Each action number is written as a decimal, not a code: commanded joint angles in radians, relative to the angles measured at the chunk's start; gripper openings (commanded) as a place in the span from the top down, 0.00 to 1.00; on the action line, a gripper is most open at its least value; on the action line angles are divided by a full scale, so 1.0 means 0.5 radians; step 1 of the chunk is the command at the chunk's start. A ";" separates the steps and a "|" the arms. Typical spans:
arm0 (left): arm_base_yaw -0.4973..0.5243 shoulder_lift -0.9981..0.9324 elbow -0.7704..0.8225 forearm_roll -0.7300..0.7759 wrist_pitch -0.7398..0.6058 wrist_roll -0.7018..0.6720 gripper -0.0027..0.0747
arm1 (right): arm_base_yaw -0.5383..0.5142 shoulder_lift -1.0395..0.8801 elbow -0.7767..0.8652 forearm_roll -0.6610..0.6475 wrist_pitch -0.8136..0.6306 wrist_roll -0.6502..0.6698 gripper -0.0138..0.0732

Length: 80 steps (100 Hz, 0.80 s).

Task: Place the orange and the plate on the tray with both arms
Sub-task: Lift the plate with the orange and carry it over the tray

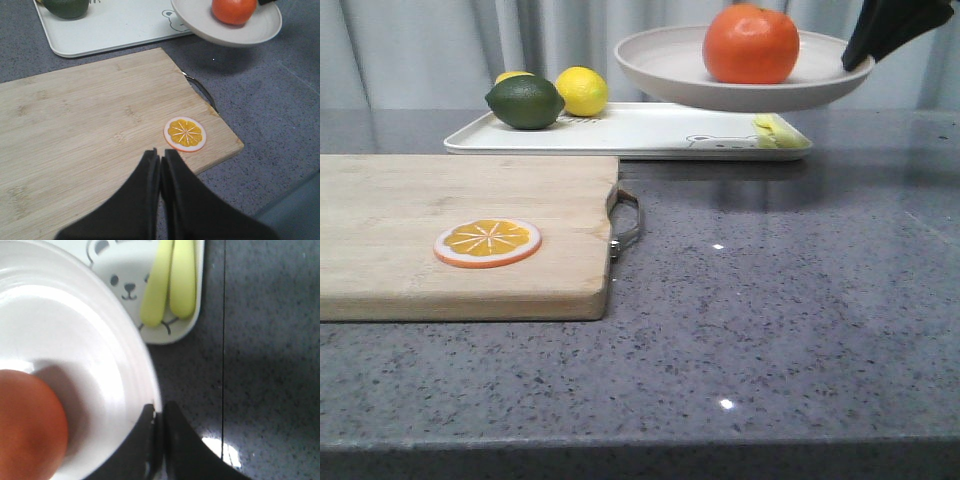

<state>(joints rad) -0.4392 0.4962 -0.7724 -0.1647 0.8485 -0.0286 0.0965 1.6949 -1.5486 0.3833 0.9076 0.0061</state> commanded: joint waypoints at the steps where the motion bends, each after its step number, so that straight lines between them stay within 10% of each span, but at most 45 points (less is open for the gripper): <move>1: 0.001 0.012 -0.049 -0.019 -0.147 -0.017 0.99 | -0.011 0.024 -0.237 0.092 0.003 -0.012 0.91; 80: 0.001 0.012 -0.049 -0.019 -0.147 -0.017 0.99 | 0.060 1.189 -1.907 0.156 0.366 0.097 0.91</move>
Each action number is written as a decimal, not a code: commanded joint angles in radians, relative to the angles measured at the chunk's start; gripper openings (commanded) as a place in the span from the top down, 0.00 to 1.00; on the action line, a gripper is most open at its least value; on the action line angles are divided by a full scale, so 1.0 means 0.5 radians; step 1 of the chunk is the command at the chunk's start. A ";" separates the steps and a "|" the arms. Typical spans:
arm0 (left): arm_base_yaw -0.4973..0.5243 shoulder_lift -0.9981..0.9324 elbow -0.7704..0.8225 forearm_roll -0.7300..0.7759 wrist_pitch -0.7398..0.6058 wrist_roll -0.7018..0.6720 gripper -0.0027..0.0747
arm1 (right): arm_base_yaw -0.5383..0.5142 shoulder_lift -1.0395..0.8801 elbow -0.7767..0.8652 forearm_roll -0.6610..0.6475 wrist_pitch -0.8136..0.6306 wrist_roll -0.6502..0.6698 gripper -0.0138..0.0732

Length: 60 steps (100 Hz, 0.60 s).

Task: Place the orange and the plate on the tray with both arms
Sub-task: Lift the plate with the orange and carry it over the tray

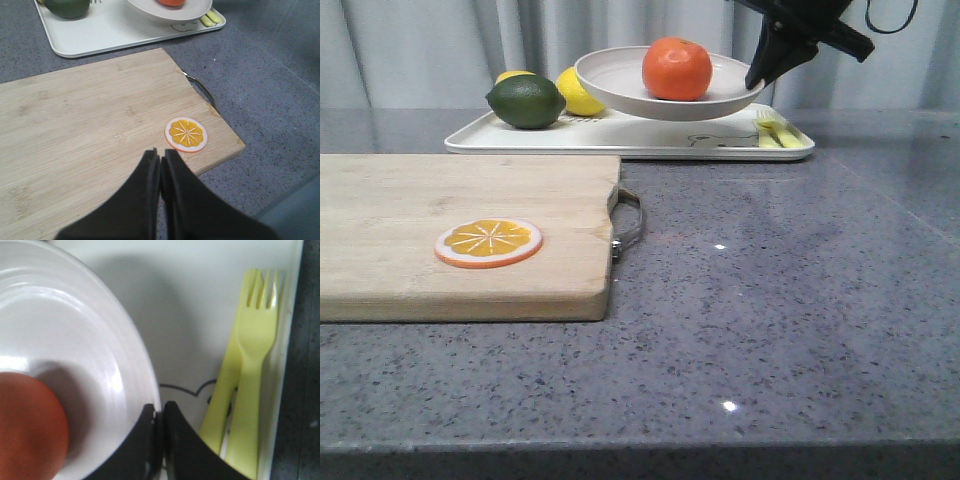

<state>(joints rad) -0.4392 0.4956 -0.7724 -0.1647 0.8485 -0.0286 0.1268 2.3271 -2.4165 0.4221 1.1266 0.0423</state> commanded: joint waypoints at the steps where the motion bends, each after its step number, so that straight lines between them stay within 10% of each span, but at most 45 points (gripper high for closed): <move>1: 0.001 0.013 -0.049 -0.019 -0.147 -0.017 0.99 | -0.001 -0.071 -0.187 0.078 -0.072 0.024 0.91; 60: 0.001 0.013 -0.049 0.045 -0.143 -0.017 0.99 | -0.001 0.067 -0.294 0.077 -0.220 0.024 0.91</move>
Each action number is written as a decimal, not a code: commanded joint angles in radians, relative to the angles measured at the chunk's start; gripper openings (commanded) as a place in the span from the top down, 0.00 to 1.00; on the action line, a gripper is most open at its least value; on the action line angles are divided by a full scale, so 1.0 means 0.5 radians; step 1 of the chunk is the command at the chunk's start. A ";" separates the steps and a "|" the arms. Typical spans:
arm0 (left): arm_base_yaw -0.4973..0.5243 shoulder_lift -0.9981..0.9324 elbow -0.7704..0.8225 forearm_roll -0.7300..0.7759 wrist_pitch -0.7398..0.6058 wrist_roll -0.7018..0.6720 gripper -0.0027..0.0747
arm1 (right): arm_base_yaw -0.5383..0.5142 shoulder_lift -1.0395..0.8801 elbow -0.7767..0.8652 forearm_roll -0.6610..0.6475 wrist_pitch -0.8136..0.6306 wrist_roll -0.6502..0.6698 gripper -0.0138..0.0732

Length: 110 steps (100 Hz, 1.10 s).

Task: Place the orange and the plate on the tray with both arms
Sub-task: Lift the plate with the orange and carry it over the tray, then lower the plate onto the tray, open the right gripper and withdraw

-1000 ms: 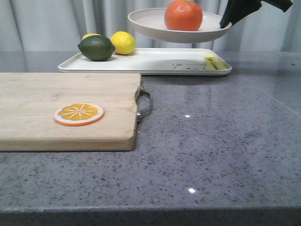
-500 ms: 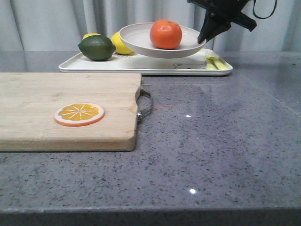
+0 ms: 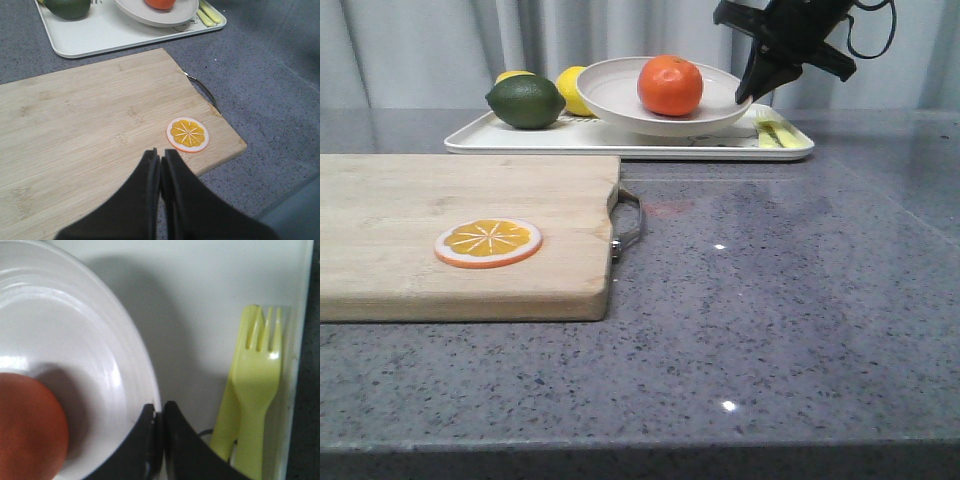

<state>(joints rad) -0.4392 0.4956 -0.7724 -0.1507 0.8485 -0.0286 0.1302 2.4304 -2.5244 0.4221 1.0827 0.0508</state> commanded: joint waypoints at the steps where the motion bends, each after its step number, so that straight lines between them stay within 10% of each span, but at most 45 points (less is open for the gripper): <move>1: 0.001 0.013 -0.049 0.017 -0.143 -0.017 0.99 | -0.008 -0.140 -0.078 0.077 -0.132 0.007 0.91; 54: 0.001 0.013 -0.049 0.022 -0.143 -0.017 0.99 | -0.008 -0.072 -0.078 0.077 -0.142 0.007 0.89; 83: 0.001 0.013 -0.049 0.022 -0.143 -0.017 0.99 | -0.008 -0.069 -0.078 0.102 -0.142 0.007 0.49; 110: 0.001 0.013 -0.049 0.022 -0.143 -0.017 0.99 | -0.008 -0.190 -0.086 0.154 -0.125 -0.010 0.49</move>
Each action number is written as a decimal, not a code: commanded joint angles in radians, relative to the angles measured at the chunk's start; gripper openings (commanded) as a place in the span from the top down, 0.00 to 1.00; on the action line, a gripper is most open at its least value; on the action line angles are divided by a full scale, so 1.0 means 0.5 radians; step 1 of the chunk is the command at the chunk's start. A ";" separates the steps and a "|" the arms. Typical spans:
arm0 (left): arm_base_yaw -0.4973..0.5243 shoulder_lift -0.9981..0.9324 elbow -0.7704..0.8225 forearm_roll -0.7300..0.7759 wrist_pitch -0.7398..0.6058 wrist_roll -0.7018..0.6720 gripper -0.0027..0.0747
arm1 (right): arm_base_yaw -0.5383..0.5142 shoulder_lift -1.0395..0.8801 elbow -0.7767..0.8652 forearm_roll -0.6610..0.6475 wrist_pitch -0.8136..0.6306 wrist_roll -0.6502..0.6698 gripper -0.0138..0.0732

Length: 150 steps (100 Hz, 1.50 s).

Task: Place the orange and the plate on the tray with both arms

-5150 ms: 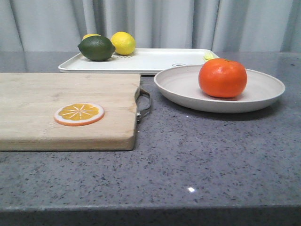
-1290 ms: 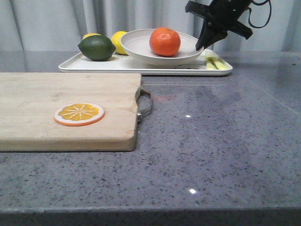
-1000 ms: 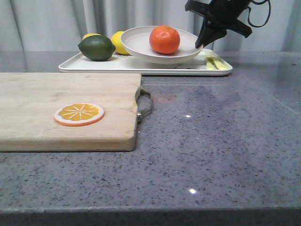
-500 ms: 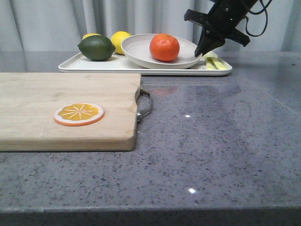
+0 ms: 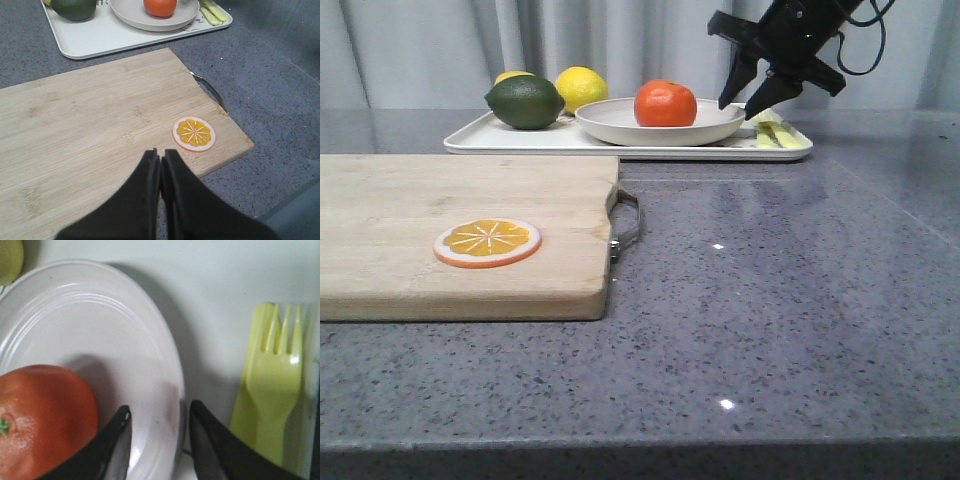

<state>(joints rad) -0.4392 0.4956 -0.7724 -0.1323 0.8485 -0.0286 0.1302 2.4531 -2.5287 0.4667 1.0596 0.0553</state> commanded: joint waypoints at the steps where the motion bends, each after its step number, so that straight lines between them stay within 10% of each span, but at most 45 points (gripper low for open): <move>1: 0.001 0.013 -0.049 -0.015 -0.143 -0.017 0.99 | -0.009 -0.248 -0.078 0.058 -0.079 -0.021 0.49; 14: 0.001 0.013 -0.049 -0.015 -0.126 -0.017 0.99 | -0.009 -0.358 -0.078 -0.026 0.016 -0.023 0.51; 39: 0.001 0.013 -0.049 -0.015 -0.126 -0.017 0.99 | -0.009 -0.497 -0.078 -0.224 0.345 -0.023 0.93; 103: 0.001 0.013 -0.045 -0.015 -0.130 -0.017 0.99 | 0.161 -0.993 0.458 -0.559 0.524 -0.125 0.92; 150: 0.001 0.012 -0.032 -0.030 -0.130 -0.017 0.99 | 0.161 -2.051 1.953 -0.562 -0.353 -0.313 0.92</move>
<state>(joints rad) -0.4392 0.4940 -0.7660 -0.1308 0.8485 -0.0286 0.2126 1.5723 -1.6473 0.1850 1.0290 -0.0662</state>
